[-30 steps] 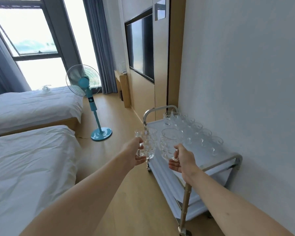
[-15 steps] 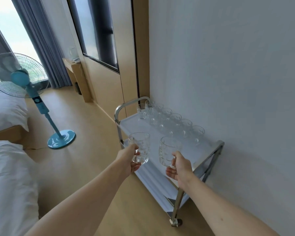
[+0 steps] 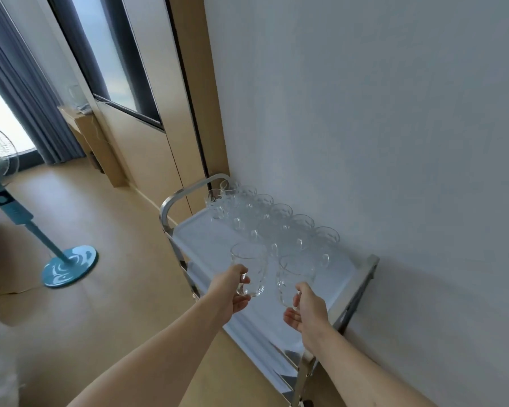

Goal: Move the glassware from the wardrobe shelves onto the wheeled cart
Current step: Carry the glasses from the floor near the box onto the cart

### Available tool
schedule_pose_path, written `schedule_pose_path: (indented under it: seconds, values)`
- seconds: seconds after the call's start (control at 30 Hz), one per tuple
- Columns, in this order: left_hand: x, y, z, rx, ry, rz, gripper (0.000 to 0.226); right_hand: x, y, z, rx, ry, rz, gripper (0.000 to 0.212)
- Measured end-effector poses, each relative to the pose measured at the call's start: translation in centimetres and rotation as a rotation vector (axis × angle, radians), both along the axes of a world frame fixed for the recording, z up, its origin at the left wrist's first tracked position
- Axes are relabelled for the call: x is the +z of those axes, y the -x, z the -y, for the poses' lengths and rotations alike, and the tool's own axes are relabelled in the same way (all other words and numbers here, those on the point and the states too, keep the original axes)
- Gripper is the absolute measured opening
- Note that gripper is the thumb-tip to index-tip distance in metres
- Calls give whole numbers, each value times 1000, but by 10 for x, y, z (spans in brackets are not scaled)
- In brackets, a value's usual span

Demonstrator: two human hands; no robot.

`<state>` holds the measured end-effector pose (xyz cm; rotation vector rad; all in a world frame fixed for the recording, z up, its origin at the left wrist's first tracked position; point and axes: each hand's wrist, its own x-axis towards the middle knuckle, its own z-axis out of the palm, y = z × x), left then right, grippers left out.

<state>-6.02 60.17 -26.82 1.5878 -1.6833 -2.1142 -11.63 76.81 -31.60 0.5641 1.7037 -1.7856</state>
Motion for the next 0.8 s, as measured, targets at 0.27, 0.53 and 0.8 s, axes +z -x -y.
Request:
schedule_pose_path:
  seconds: [0.27,0.53,0.8]
  values:
    - [-36,54,-4,-57,-17,72,24,-30,35,9,-104,18,95,30]
    - [-80,90,3,-145,-76,83,24,-60,54,18,-220,-12,153,31]
    - [-117,111,17,-270,-171,64,21,-83,54,38,-356,-64,137,30]
